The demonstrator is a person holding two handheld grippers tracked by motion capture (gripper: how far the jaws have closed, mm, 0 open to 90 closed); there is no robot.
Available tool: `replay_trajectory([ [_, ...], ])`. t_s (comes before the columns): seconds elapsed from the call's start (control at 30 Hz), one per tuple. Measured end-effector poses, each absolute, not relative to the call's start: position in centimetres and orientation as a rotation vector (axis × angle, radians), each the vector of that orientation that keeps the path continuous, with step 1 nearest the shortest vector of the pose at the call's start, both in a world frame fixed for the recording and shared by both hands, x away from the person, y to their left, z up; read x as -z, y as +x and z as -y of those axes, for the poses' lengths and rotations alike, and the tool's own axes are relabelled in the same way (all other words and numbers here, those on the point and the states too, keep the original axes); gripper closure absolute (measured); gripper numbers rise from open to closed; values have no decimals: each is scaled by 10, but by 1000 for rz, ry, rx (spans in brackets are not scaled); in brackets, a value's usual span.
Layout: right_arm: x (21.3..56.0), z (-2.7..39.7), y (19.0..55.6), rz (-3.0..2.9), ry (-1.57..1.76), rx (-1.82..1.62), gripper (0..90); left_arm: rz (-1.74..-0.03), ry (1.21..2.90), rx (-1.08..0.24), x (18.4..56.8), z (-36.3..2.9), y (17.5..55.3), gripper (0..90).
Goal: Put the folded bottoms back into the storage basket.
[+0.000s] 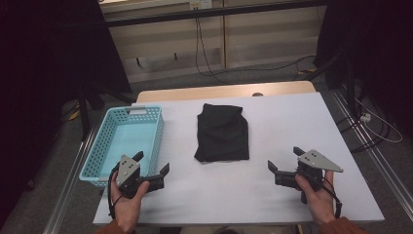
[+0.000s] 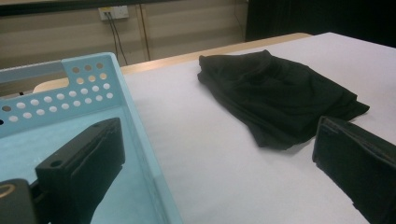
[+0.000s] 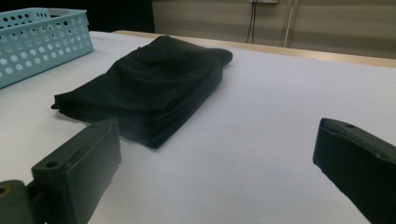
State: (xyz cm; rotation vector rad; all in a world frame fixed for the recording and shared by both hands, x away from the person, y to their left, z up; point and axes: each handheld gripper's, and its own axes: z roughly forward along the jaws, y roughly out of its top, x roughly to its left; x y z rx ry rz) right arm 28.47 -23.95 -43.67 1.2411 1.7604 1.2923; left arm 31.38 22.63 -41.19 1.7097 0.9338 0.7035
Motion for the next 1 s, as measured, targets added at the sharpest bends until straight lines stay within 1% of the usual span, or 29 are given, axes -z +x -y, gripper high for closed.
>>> replay_trajectory([
  [0.1, 437, 238, 285, -1778, 1236, -1291, 8, -945, 1681, -617, 410, -225, 310, 26],
  [0.2, 438, 237, 285, -1791, 1232, -1286, 15, -902, 1702, -647, 409, -221, 310, 26],
  [0.4, 438, 235, 287, -1805, 1209, -1314, 13, -947, 1704, -644, 412, -225, 315, 26],
  [1.0, 439, 207, 310, -1965, 1118, -1336, 30, -986, 1699, -682, 413, -234, 310, 26],
])
